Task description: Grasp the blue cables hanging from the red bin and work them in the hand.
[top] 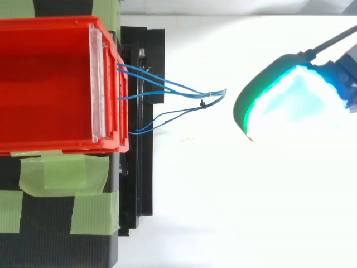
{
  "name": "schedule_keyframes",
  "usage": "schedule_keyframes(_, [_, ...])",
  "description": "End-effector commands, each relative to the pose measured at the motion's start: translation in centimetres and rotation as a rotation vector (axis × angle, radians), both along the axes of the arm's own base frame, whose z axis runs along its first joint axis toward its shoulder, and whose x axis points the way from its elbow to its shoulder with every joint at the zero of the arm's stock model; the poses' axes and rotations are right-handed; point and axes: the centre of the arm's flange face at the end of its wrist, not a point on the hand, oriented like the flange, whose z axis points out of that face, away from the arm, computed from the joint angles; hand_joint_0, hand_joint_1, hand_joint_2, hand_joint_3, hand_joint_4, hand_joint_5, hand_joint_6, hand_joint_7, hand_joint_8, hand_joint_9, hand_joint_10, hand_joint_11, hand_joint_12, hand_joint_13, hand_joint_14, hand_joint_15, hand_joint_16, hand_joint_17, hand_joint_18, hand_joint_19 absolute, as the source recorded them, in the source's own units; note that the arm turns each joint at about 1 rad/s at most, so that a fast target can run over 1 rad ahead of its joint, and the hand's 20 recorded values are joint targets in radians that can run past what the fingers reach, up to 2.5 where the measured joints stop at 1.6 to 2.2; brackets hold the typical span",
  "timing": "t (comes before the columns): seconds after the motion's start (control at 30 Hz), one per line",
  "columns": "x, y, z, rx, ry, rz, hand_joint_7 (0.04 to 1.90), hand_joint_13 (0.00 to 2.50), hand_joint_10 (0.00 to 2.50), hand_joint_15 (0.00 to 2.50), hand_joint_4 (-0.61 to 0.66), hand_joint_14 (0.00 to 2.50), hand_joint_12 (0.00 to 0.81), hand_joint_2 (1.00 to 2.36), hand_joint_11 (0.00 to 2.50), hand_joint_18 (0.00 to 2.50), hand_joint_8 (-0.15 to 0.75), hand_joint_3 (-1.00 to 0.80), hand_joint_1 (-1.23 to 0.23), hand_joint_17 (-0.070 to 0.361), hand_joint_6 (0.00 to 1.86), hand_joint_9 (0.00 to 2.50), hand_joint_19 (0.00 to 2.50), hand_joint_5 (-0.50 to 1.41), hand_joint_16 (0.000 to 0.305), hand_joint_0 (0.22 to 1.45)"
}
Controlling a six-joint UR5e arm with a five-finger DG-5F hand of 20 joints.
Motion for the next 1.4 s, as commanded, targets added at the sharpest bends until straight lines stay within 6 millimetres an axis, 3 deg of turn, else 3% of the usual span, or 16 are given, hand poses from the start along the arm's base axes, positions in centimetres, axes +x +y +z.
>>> schedule_keyframes(0.0, [0.0,0.0,-0.1,-0.001,0.001,0.0,0.67,0.0,0.0,0.22,0.16,0.01,0.354,1.0,0.1,0.0,0.177,-0.93,-0.56,0.152,0.01,0.13,0.19,-0.28,0.068,0.8])
schedule_keyframes(0.83, [-0.3,0.2,-0.4,-0.007,0.034,0.003,0.67,0.0,0.0,0.22,0.16,0.01,0.355,1.0,0.1,0.0,0.183,-0.92,-0.56,0.153,0.01,0.14,0.19,-0.27,0.068,0.8])
schedule_keyframes(1.03, [-0.9,-0.6,-4.9,-0.013,0.084,-0.03,0.67,0.0,0.0,0.22,0.17,0.01,0.356,1.0,0.11,0.0,0.184,-0.92,-0.56,0.153,0.01,0.15,0.19,-0.26,0.068,0.8])
schedule_keyframes(1.13, [-0.9,-0.8,-6.8,0.001,0.05,-0.065,0.68,0.0,0.0,0.22,0.17,0.01,0.356,1.0,0.11,0.0,0.185,-0.92,-0.56,0.153,0.01,0.16,0.2,-0.26,0.068,0.8])
schedule_keyframes(1.3, [-1.7,-1.0,-11.7,0.014,-0.009,-0.092,0.68,0.0,0.0,0.22,0.17,0.01,0.356,1.0,0.11,0.0,0.188,-0.92,-0.56,0.153,0.01,0.16,0.2,-0.26,0.068,0.8])
schedule_keyframes(1.37, [-1.5,-0.9,-12.4,0.028,-0.08,-0.094,0.67,0.0,0.0,0.23,0.17,0.01,0.356,1.0,0.11,0.0,0.188,-0.92,-0.56,0.153,0.01,0.16,0.2,-0.26,0.068,0.8])
